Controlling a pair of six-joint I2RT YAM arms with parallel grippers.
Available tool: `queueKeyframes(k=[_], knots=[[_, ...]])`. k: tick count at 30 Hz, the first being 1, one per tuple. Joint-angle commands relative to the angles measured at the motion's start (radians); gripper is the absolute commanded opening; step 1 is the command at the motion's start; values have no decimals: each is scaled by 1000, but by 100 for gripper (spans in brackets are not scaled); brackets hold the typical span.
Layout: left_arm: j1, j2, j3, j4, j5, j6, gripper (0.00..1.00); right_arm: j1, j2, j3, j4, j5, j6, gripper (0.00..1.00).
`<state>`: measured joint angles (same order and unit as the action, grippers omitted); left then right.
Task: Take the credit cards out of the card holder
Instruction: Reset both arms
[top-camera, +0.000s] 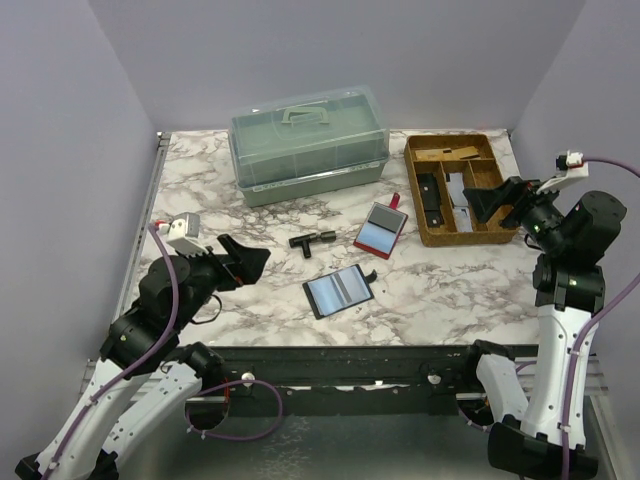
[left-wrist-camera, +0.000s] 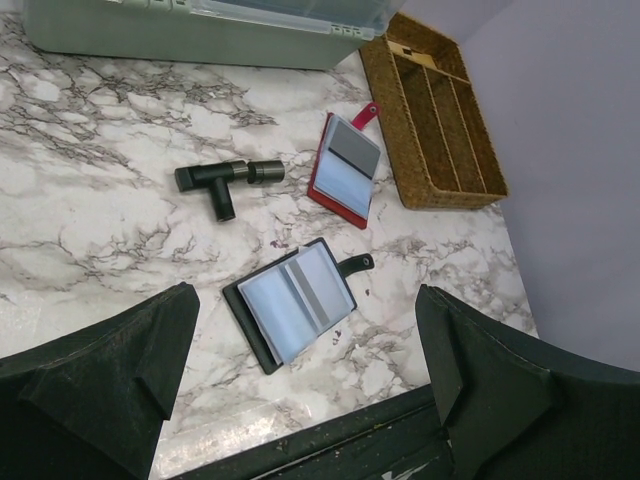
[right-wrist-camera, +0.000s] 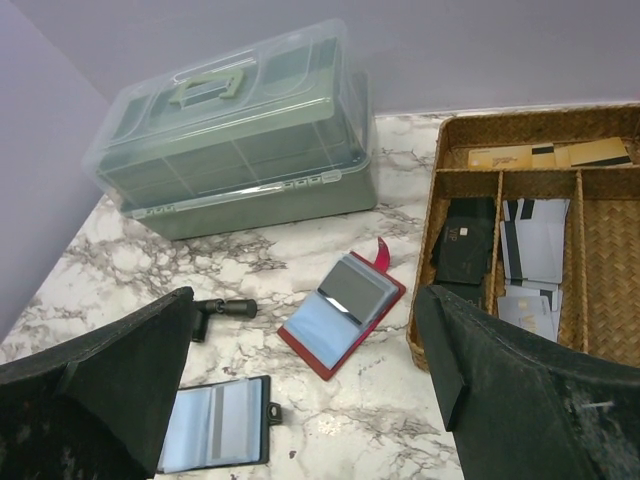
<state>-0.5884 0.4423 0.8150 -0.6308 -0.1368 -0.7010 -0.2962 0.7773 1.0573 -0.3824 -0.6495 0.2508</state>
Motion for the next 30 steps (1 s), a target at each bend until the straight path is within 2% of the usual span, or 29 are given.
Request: queueKeyframes(k=[1,30], knots=[[4,-31,-9,-2,25,-13,99,-5,-16,-15,6,-39,-14,100],[4,-58,-23,-5,29,-12,99,-5,-32,6,-13,1,19,100]])
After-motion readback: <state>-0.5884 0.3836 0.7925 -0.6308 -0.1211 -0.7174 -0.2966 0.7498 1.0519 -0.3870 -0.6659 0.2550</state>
